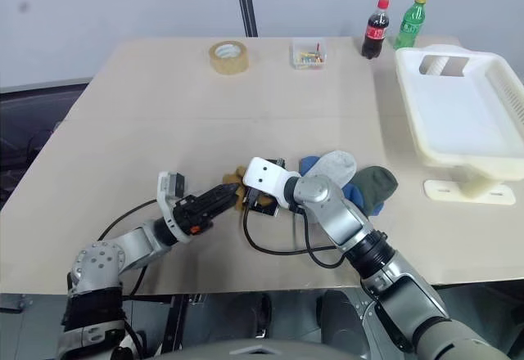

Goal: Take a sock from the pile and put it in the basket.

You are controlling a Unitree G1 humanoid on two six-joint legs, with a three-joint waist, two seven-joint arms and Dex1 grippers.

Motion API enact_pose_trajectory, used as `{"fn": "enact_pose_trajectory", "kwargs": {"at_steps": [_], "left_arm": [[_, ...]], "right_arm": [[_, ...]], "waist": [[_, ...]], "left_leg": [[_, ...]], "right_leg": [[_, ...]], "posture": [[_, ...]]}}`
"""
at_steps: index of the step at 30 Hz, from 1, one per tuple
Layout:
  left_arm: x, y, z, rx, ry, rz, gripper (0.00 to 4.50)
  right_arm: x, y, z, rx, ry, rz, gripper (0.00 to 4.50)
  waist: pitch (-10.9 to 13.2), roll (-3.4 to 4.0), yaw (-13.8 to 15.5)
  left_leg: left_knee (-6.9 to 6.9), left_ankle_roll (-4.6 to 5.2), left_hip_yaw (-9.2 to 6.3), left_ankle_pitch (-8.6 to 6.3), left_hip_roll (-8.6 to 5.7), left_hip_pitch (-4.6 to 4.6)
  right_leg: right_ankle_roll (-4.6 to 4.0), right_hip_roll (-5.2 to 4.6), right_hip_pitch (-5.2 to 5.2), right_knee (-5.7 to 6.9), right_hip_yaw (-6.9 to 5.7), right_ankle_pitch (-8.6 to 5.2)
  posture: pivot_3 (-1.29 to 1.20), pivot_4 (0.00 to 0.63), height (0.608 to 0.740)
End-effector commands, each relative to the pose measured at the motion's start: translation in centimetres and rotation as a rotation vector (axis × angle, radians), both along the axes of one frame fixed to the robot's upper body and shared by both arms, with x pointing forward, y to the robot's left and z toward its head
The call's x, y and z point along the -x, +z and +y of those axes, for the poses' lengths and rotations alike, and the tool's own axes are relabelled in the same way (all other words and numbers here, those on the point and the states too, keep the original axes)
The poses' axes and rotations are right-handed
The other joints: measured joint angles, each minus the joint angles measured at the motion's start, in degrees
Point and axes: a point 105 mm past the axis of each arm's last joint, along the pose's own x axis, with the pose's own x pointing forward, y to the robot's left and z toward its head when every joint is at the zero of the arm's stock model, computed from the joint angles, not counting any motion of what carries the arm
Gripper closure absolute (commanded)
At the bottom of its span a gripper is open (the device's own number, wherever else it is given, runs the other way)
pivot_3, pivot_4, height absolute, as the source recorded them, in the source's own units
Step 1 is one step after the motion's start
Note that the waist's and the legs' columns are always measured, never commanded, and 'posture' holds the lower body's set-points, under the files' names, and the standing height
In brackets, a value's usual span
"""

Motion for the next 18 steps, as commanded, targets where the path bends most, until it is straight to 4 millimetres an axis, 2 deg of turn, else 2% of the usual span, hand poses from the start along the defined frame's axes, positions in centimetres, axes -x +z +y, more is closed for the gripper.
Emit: {"fn": "enact_pose_trajectory", "kwargs": {"at_steps": [1,7,11,18], "left_arm": [[-0.4,1.2,-0.8,0.000,-0.011,-0.061,0.67],[-0.7,1.3,-1.3,-0.005,-0.028,-0.075,0.67],[-0.8,1.3,-1.4,-0.010,-0.034,-0.080,0.67],[-1.6,1.8,-2.1,-0.004,-0.056,-0.110,0.67]], "right_arm": [[-0.9,-0.4,-1.4,0.040,-0.063,-0.004,0.00],[-0.4,2.1,-2.8,-0.004,-0.078,-0.004,0.00],[0.3,2.5,-4.4,0.022,-0.097,0.020,0.00],[1.4,3.3,-7.1,0.078,-0.107,0.060,0.00]], "waist": [[0.0,-0.01,0.0],[0.1,-0.05,0.3],[0.1,-0.06,0.5],[0.1,-0.06,1.2]], "left_leg": [[-0.01,0.00,0.00,0.00,0.00,0.00],[-0.13,0.00,-0.10,0.00,-0.05,-0.27],[-0.28,-0.08,-0.36,0.05,-0.09,-0.94],[-0.37,-0.31,-0.38,0.19,-0.13,-1.51]], "right_leg": [[0.00,0.00,0.00,-0.01,0.00,0.00],[0.02,0.10,-0.06,-0.33,-0.12,0.01],[0.01,0.00,-0.56,-0.55,-0.33,0.02],[0.01,0.02,-1.14,-0.60,-0.42,0.02]], "posture": [[0.00,0.150,0.740],[0.00,0.150,0.740],[0.00,0.150,0.740],[0.00,0.150,0.740]]}}
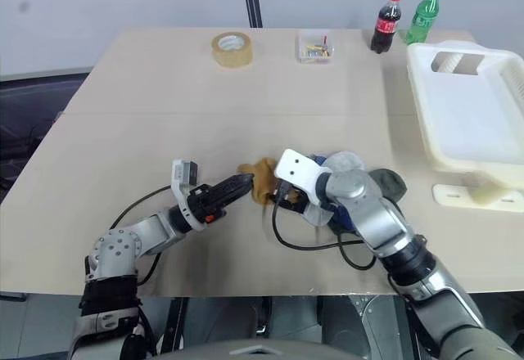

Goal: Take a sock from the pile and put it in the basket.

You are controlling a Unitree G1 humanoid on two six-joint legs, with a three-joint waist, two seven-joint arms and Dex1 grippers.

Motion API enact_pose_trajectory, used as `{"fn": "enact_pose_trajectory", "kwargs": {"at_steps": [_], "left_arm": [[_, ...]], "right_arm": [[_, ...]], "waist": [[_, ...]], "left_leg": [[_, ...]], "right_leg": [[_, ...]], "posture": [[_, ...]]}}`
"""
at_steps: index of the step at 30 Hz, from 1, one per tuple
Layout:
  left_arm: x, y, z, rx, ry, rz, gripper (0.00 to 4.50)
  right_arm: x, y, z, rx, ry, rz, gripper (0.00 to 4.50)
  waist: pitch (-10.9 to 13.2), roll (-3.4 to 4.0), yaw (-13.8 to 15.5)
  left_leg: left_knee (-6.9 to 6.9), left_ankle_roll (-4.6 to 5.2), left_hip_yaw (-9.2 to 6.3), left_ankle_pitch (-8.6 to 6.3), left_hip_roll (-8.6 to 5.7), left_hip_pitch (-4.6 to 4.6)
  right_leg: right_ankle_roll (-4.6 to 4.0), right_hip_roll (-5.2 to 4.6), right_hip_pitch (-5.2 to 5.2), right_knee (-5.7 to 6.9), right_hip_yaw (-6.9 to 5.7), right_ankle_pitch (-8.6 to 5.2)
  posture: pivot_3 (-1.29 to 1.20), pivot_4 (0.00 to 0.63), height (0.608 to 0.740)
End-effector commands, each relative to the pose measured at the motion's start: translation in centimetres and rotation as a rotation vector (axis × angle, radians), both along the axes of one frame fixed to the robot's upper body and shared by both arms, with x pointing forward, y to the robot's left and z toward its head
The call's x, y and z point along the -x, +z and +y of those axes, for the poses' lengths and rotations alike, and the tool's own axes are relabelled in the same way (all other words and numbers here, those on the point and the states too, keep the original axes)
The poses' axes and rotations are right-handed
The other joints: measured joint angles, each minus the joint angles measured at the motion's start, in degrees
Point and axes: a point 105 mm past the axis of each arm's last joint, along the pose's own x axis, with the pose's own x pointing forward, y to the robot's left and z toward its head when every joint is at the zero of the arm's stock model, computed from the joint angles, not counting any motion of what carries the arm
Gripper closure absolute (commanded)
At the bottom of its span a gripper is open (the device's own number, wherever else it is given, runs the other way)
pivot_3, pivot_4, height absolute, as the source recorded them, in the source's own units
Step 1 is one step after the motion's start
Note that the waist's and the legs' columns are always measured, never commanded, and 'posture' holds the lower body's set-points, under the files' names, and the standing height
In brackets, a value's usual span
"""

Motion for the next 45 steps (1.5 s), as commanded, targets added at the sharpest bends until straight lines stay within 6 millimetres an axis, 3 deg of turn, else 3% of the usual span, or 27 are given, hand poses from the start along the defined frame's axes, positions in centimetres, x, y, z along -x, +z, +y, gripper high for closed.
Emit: {"fn": "enact_pose_trajectory", "kwargs": {"at_steps": [1,6,10,16,22,28,34,40,42,45], "left_arm": [[-0.3,0.9,-0.2,0.024,-0.016,-0.045,0.67],[-0.3,1.5,-1.1,0.036,-0.065,-0.078,0.67],[-0.4,2.0,-1.9,0.050,-0.109,-0.098,0.67],[-0.6,1.1,-3.6,0.009,-0.194,-0.077,0.67],[-0.7,0.3,-4.0,-0.017,-0.222,-0.070,0.67],[-0.7,0.1,-4.2,-0.022,-0.226,-0.068,0.67],[-0.8,0.1,-4.3,-0.021,-0.219,-0.070,0.67],[-0.5,0.1,-4.2,-0.026,-0.220,-0.077,0.67],[-0.5,0.0,-4.1,-0.029,-0.213,-0.078,0.67],[-0.4,0.0,-3.9,-0.031,-0.210,-0.084,0.67]], "right_arm": [[0.5,1.0,-0.5,-0.018,0.001,-0.001,0.00],[0.8,1.5,-1.2,-0.067,-0.040,0.037,0.00],[0.7,2.5,-3.9,-0.083,-0.102,0.069,0.00],[-1.8,5.0,-7.3,-0.272,-0.325,0.123,0.00],[-1.5,6.3,-4.6,-0.483,-0.308,0.271,0.00],[-1.8,4.3,-2.1,-0.446,-0.287,0.347,0.00],[-1.8,3.9,-0.3,-0.399,-0.185,0.355,0.00],[-3.7,2.9,-0.4,-0.376,-0.265,0.359,0.00],[-3.7,3.0,-0.5,-0.389,-0.263,0.372,0.00],[-3.3,1.4,-1.4,-0.334,-0.297,0.430,0.00]], "waist": [[0.0,-0.01,0.0],[0.0,-0.01,0.2],[0.0,-0.03,0.5],[0.0,-0.03,0.2],[0.1,0.00,0.0],[0.1,0.00,0.1],[0.1,0.01,0.0],[0.1,0.02,0.0],[0.1,0.02,0.0],[0.1,0.02,0.0]], "left_leg": [[0.01,0.00,-0.01,0.00,0.00,-0.01],[0.04,-0.03,-0.16,0.03,-0.01,-0.14],[0.08,-0.04,-0.24,0.04,-0.03,-0.23],[0.17,-0.04,-0.36,0.07,-0.14,-0.24],[0.14,-0.14,-0.39,0.14,-0.12,-0.23],[0.16,-0.11,-0.36,0.16,-0.15,-0.24],[0.17,-0.11,-0.36,0.20,-0.18,-0.23],[0.20,-0.12,-0.37,0.21,-0.18,-0.23],[0.22,-0.12,-0.36,0.21,-0.18,-0.23],[0.22,-0.13,-0.38,0.21,-0.17,-0.23]], "right_leg": [[0.00,0.02,0.00,0.00,-0.01,0.00],[0.00,0.11,-0.02,0.00,-0.19,0.00],[0.00,0.10,-0.03,-0.03,-0.29,0.00],[0.00,0.15,0.03,0.04,-0.42,0.00],[-0.02,0.27,-0.01,0.12,-0.42,0.00],[-0.01,0.18,0.00,0.12,-0.40,0.00],[-0.01,0.20,-0.01,0.20,-0.41,0.00],[-0.01,0.20,-0.01,0.21,-0.42,0.00],[-0.01,0.20,-0.01,0.24,-0.42,0.01],[-0.01,0.20,-0.01,0.24,-0.42,0.00]], "posture": [[0.00,0.150,0.740],[0.00,0.150,0.740],[0.00,0.150,0.740],[0.00,0.150,0.740],[0.00,0.150,0.740],[0.00,0.150,0.740],[0.00,0.150,0.740],[0.00,0.150,0.740],[0.00,0.150,0.740],[0.00,0.150,0.740]]}}
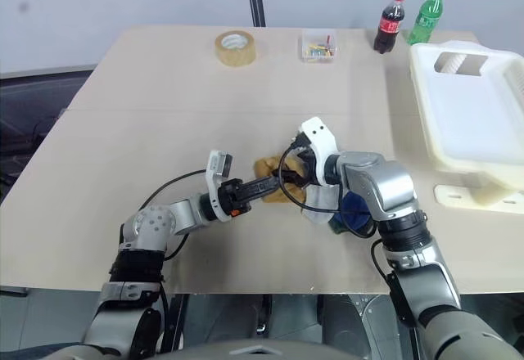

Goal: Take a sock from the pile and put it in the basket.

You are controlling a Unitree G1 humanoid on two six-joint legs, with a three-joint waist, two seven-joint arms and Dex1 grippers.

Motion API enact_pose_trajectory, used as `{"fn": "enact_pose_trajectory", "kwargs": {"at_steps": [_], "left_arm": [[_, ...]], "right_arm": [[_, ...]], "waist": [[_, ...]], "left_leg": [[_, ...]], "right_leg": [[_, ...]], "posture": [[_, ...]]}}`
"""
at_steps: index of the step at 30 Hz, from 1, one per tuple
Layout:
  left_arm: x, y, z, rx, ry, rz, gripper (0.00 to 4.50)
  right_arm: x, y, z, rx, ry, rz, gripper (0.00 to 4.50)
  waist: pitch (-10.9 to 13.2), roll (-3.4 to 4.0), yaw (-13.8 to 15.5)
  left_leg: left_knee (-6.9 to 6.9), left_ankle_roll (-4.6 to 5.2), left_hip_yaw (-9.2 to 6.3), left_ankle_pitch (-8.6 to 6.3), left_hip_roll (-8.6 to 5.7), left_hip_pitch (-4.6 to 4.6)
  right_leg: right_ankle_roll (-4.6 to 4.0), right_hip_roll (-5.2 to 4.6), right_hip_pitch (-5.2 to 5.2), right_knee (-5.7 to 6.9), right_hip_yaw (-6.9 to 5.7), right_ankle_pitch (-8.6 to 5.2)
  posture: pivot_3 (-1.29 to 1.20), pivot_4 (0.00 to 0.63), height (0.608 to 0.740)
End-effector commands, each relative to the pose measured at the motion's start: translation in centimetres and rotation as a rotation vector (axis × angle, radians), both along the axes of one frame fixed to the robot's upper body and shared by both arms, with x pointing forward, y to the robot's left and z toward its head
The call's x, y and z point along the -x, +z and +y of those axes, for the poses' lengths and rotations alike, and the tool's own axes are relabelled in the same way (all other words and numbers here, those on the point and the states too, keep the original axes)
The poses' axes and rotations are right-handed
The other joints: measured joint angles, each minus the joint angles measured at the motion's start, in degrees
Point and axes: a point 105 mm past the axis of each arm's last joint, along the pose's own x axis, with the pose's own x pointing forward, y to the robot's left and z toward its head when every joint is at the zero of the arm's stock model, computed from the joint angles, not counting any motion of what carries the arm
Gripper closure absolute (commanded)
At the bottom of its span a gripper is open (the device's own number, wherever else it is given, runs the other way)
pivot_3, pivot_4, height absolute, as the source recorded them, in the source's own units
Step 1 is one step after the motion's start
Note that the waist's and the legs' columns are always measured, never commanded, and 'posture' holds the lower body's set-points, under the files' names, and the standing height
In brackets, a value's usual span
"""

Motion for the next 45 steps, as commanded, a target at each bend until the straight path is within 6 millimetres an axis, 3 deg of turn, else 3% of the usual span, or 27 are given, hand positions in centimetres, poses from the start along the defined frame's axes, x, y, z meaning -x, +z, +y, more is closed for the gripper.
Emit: {"fn": "enact_pose_trajectory", "kwargs": {"at_steps": [1,7,12,22,23,31,36,42,45], "left_arm": [[0.4,0.4,0.3,0.012,0.002,-0.026,0.67],[1.2,0.3,1.2,-0.003,-0.003,-0.053,0.67],[1.7,-0.2,1.9,-0.037,0.002,-0.070,0.67],[1.4,-0.4,4.1,-0.073,0.090,-0.107,0.61],[1.4,-0.6,4.2,-0.081,0.095,-0.107,0.61],[1.2,-0.5,4.4,-0.104,0.132,-0.159,0.61],[0.1,1.5,4.9,-0.160,0.277,-0.412,0.61],[1.6,-0.3,5.2,-0.402,0.179,-0.598,0.61],[1.7,0.1,5.5,-0.436,0.182,-0.645,0.61]], "right_arm": [[0.1,-0.4,-0.9,0.024,-0.012,0.032,0.00],[1.3,-1.5,-1.2,0.071,0.060,0.081,0.00],[2.4,-2.1,-0.1,0.059,0.136,0.112,0.00],[3.1,-3.1,1.0,0.090,0.204,0.103,4.26],[3.2,-3.3,1.1,0.091,0.207,0.104,4.39],[3.5,-3.0,1.8,0.065,0.228,0.109,4.39],[3.0,-2.6,1.7,0.044,0.200,0.113,4.39],[2.3,-1.7,1.9,-0.013,0.164,0.119,4.39],[1.9,-1.1,2.2,-0.048,0.148,0.107,4.39]], "waist": [[0.0,0.00,0.0],[0.0,0.01,-0.1],[0.0,0.00,0.0],[0.0,0.01,-0.6],[0.0,0.01,-0.7],[0.0,0.01,-1.0],[0.0,0.01,-1.1],[0.0,0.05,-1.3],[0.0,0.07,-1.2]], "left_leg": [[0.00,0.00,0.01,0.00,0.00,0.00],[0.02,0.01,0.01,0.00,0.00,0.02],[0.12,0.02,-0.01,-0.01,0.01,0.02],[0.62,0.26,-0.04,-0.15,0.05,0.09],[0.64,0.26,-0.04,-0.15,0.05,0.10],[0.64,0.26,-0.07,-0.15,0.08,0.12],[0.64,0.25,-0.06,-0.15,0.12,0.11],[0.59,0.25,0.02,-0.15,0.13,0.12],[0.60,0.26,0.01,-0.16,0.14,0.11]], "right_leg": [[0.00,0.00,0.00,0.00,0.00,0.00],[0.00,0.00,0.00,0.05,0.01,0.00],[0.00,0.00,0.01,0.12,-0.01,0.00],[-0.01,0.04,0.04,0.68,0.01,-0.01],[-0.01,0.05,0.05,0.68,0.01,-0.01],[-0.01,0.04,0.08,0.69,0.01,-0.01],[-0.01,0.04,0.07,0.68,0.01,-0.01],[-0.01,0.05,0.05,0.67,0.09,-0.01],[-0.01,0.04,0.05,0.67,0.08,-0.01]], "posture": [[0.00,0.150,0.740],[0.00,0.150,0.740],[0.00,0.150,0.740],[0.00,0.150,0.740],[0.00,0.150,0.740],[0.00,0.150,0.740],[0.00,0.150,0.740],[0.00,0.150,0.740],[0.00,0.150,0.740]]}}
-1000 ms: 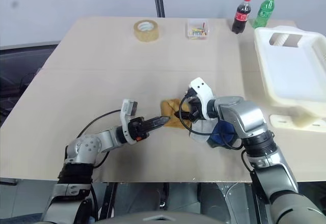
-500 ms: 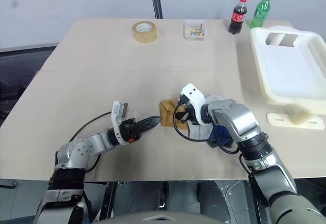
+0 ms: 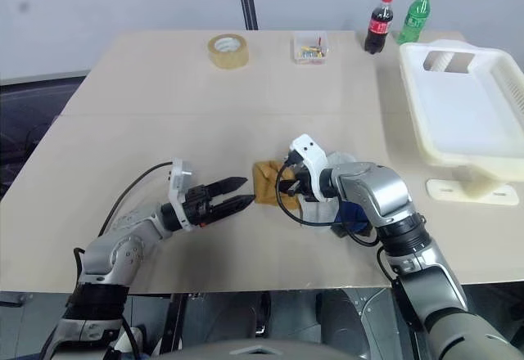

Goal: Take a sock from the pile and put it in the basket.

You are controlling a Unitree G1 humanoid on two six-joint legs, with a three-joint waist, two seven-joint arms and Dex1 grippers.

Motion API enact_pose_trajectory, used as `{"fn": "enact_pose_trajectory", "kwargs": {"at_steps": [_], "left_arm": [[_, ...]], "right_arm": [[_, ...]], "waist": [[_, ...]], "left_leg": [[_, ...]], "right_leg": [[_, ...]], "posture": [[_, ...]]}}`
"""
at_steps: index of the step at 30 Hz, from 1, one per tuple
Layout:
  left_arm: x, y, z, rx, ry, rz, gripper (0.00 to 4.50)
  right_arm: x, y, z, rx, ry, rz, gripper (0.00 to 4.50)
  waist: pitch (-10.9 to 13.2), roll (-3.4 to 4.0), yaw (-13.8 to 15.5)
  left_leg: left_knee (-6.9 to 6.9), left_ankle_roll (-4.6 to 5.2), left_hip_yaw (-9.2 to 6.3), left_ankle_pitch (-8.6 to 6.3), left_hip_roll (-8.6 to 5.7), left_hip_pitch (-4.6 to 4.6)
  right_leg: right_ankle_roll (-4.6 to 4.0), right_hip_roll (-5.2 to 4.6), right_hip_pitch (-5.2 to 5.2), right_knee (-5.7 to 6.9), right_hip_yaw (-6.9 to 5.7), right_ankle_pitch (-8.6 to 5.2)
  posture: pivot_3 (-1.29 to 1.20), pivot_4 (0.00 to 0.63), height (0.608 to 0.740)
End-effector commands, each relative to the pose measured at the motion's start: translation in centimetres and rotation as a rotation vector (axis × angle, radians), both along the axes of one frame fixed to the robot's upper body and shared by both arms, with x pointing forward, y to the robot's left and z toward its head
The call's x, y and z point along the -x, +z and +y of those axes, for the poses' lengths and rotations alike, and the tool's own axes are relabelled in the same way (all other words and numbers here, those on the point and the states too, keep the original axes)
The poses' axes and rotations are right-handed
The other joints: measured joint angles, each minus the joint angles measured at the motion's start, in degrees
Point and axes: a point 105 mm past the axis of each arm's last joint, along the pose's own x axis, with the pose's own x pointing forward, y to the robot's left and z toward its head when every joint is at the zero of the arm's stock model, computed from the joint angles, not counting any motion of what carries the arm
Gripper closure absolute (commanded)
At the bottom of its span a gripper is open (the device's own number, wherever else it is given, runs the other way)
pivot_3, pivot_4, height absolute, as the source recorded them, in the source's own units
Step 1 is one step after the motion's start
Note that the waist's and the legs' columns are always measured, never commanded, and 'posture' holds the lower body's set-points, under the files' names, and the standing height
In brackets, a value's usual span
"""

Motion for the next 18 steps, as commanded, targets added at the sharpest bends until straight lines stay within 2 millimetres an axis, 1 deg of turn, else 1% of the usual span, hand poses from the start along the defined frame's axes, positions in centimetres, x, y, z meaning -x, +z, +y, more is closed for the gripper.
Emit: {"fn": "enact_pose_trajectory", "kwargs": {"at_steps": [1,7,12,15,18], "left_arm": [[0.2,1.7,0.0,-0.041,-0.022,-0.119,0.61],[0.1,4.0,-0.1,-0.013,0.000,-0.241,0.61],[0.4,4.1,-0.5,-0.010,-0.010,-0.266,0.61],[0.6,4.4,-0.7,-0.011,-0.022,-0.274,0.61],[0.6,4.9,-0.9,-0.032,-0.041,-0.303,0.61]], "right_arm": [[-0.5,1.4,0.7,-0.056,-0.008,-0.018,4.39],[-1.5,3.4,1.5,-0.197,-0.066,0.024,4.39],[-2.6,4.1,1.1,-0.255,-0.147,0.047,4.39],[-2.7,4.6,0.9,-0.282,-0.158,0.062,4.39],[-2.3,4.8,0.1,-0.280,-0.162,0.076,4.39]], "waist": [[0.0,0.01,0.0],[0.0,0.04,0.0],[0.0,0.04,0.2],[0.1,0.05,0.2],[0.1,0.06,0.0]], "left_leg": [[0.00,0.00,-0.01,0.00,0.00,0.00],[0.00,0.00,-0.02,0.00,0.02,-0.06],[0.00,0.00,-0.02,0.00,0.00,-0.08],[0.00,0.01,-0.02,0.00,-0.02,-0.09],[0.00,0.01,-0.02,0.00,-0.02,-0.09]], "right_leg": [[0.00,0.00,0.00,0.01,-0.01,0.00],[0.00,0.00,-0.06,0.01,-0.01,0.00],[0.01,-0.01,-0.06,0.01,-0.03,0.00],[0.00,-0.01,-0.06,0.01,-0.04,0.00],[0.01,0.01,-0.06,0.01,-0.03,0.00]], "posture": [[0.00,0.150,0.740],[0.00,0.150,0.740],[0.00,0.150,0.740],[0.00,0.150,0.740],[0.00,0.150,0.740]]}}
